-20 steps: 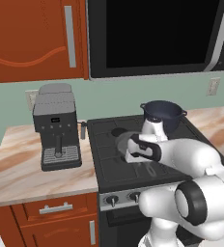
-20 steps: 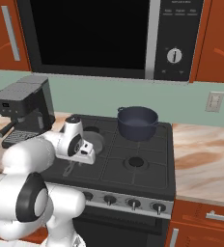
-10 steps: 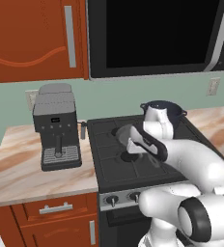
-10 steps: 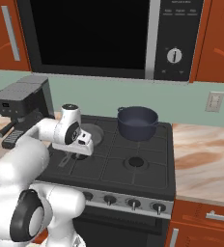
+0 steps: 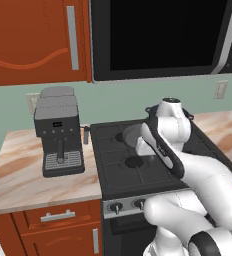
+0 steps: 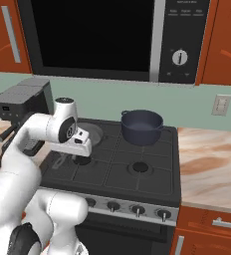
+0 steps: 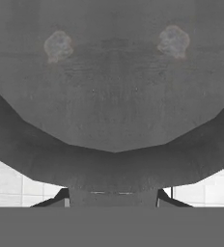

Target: Move the pot and pan from the stove into the sink.

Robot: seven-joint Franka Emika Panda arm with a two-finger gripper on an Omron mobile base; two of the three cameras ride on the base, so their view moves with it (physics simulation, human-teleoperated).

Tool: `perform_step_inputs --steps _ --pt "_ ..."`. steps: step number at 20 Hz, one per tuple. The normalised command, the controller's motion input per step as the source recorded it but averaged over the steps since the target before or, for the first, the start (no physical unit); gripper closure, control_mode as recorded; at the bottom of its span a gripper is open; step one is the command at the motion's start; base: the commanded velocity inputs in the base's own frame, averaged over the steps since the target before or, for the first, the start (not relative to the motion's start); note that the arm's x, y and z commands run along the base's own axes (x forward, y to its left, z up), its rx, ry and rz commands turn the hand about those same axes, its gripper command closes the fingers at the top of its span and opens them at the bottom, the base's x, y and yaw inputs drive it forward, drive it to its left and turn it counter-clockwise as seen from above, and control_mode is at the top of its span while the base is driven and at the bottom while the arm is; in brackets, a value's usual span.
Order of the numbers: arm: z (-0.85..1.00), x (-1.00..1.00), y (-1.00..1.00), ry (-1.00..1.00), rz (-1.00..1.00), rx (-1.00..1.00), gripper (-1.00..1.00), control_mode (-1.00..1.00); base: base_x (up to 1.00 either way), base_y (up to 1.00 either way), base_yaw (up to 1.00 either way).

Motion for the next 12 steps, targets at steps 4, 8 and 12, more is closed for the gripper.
perform_step_inputs --steps 4,8,12 --pt "0.42 -0.62 0.00 -0.05 0.04 0.00 1.00 -1.00 0.00 0.00 0.00" --pt "0.42 -0.66 0.00 -0.11 0.05 0.00 1.00 -1.00 0.00 0.00 0.00" --pt "0.43 -0.59 0.00 -0.16 0.07 0.00 1.00 -1.00 0.00 0.00 0.00"
